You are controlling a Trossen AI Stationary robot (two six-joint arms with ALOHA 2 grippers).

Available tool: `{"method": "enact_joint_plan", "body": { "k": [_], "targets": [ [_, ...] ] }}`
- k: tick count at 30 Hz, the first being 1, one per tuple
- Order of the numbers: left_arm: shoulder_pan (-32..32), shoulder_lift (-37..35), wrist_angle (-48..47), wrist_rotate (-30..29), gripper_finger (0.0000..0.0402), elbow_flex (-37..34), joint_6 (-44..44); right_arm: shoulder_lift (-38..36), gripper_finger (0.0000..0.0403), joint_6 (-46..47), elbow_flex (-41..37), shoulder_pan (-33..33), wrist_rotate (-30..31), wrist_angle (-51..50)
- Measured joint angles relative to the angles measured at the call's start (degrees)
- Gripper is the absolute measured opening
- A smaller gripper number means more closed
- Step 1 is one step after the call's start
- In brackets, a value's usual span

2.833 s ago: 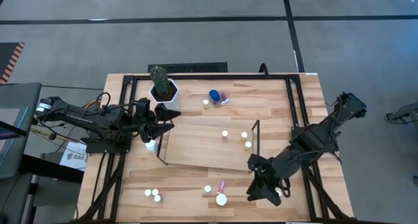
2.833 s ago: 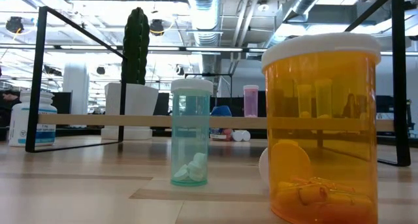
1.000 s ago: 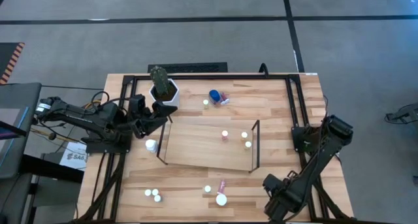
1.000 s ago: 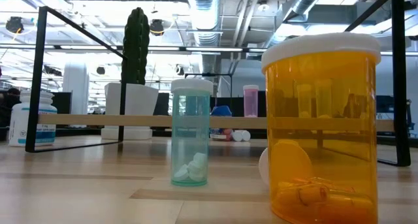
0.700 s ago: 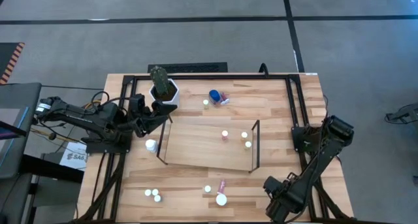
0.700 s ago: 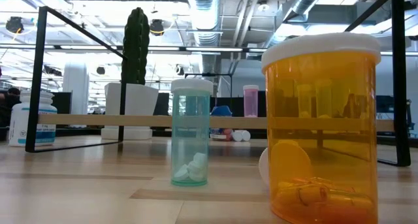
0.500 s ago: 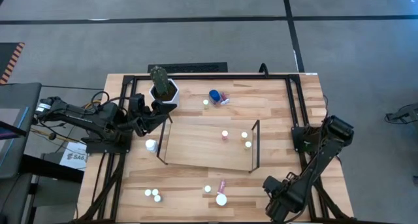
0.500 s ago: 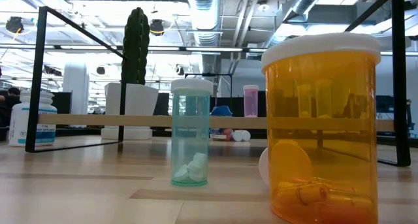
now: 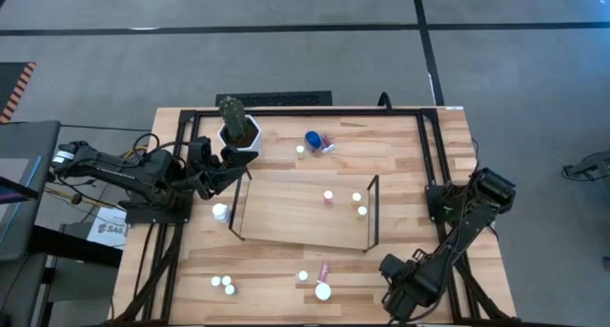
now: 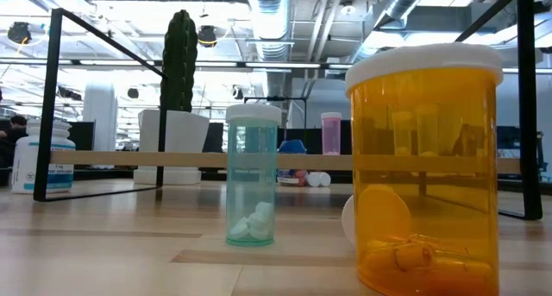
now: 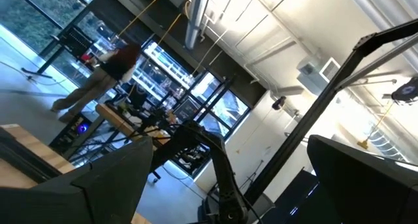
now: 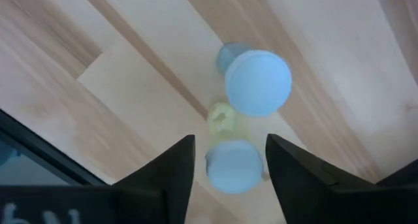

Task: Pick and place medicine bottles onto shelf by color
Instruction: Put the orange pill bottle on the shelf

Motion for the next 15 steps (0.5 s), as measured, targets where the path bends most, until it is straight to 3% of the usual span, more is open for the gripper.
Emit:
{"method": "enact_joint_plan", "body": {
  "k": [9, 15],
  "targets": [
    [0.0, 0.0, 0.0, 0.0, 0.0393, 0.0, -0.2, 0.0, 0.0119, 0.1, 0.0, 0.0, -1.0, 0.5],
    [0.0, 0.0, 0.0, 0.0, 0.0393, 0.0, -0.4, -0.3, 0.0127, -0.6, 1.6, 0.0, -3.4, -1.2]
  ]
}}
